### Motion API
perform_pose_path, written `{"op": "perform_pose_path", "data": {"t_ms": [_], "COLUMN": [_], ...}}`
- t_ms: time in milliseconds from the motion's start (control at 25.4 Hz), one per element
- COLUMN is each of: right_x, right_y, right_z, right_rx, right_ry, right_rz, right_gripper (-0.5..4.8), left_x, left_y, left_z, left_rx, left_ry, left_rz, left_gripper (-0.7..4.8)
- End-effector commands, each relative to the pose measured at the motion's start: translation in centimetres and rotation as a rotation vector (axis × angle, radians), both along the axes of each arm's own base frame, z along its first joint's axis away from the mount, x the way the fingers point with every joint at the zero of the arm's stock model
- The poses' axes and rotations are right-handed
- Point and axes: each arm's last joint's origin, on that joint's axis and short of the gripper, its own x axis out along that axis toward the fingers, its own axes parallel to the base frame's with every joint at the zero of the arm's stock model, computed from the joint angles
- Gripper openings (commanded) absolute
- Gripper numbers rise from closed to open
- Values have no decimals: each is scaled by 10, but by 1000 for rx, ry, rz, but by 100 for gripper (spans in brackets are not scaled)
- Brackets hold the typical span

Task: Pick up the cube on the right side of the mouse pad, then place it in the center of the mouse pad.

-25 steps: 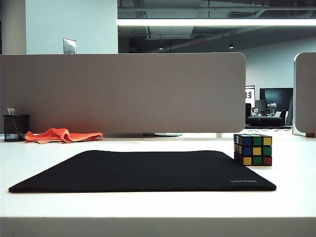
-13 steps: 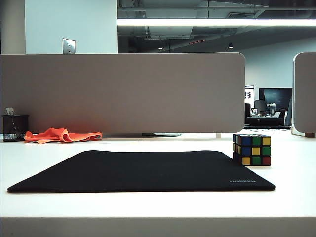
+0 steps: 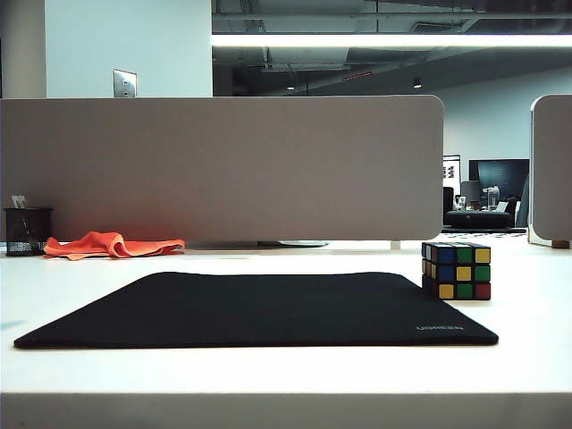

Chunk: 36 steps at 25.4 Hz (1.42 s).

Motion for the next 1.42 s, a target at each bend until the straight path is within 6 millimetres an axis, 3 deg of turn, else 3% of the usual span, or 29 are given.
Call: {"op": "perform_pose_path", "data": {"t_ms": [39, 394, 512, 551, 591, 630, 709, 748, 867, 985, 1142, 1300, 1418], "right_x": [1, 18, 34, 43, 47, 51, 64, 72, 94, 117, 151, 184, 211], "right_y": [3, 8, 14, 19, 21, 24, 29, 31, 37, 44, 51, 56, 61], "right_z": [4, -1, 5, 12, 15, 19, 27, 31, 42, 49, 47, 30, -11], "right_rx": [21, -10, -41, -58, -66, -68, -73, -75, -69, -52, -24, -47, -82], "right_ry": [-14, 111, 182, 209, 220, 228, 252, 268, 332, 407, 480, 575, 737], "right_rz": [43, -29, -45, -29, -17, -8, 6, 9, 9, 0, -28, -94, -151], "right_gripper": [-2, -2, -1, 13, 60, 140, 403, 479, 479, 479, 479, 479, 479], "left_x": [3, 21, 31, 34, 35, 37, 38, 39, 39, 39, 40, 40, 39], "left_y": [-1, -4, -7, -7, -8, -8, -8, -8, -8, -8, -8, -8, -9], "left_z": [6, 15, 21, 24, 25, 26, 26, 25, 24, 24, 24, 22, 22], "left_rx": [-22, -117, -140, -141, -145, -156, -159, -157, -155, -157, -174, -171, -174], "left_ry": [30, 179, 211, 205, 204, 210, 216, 221, 227, 229, 241, 257, 260], "left_rz": [-33, 3, 11, 9, 7, 8, 9, 10, 12, 12, 17, 18, 1], "left_gripper": [-5, -5, -4, 28, 74, 135, 183, 187, 192, 257, 259, 282, 282]}}
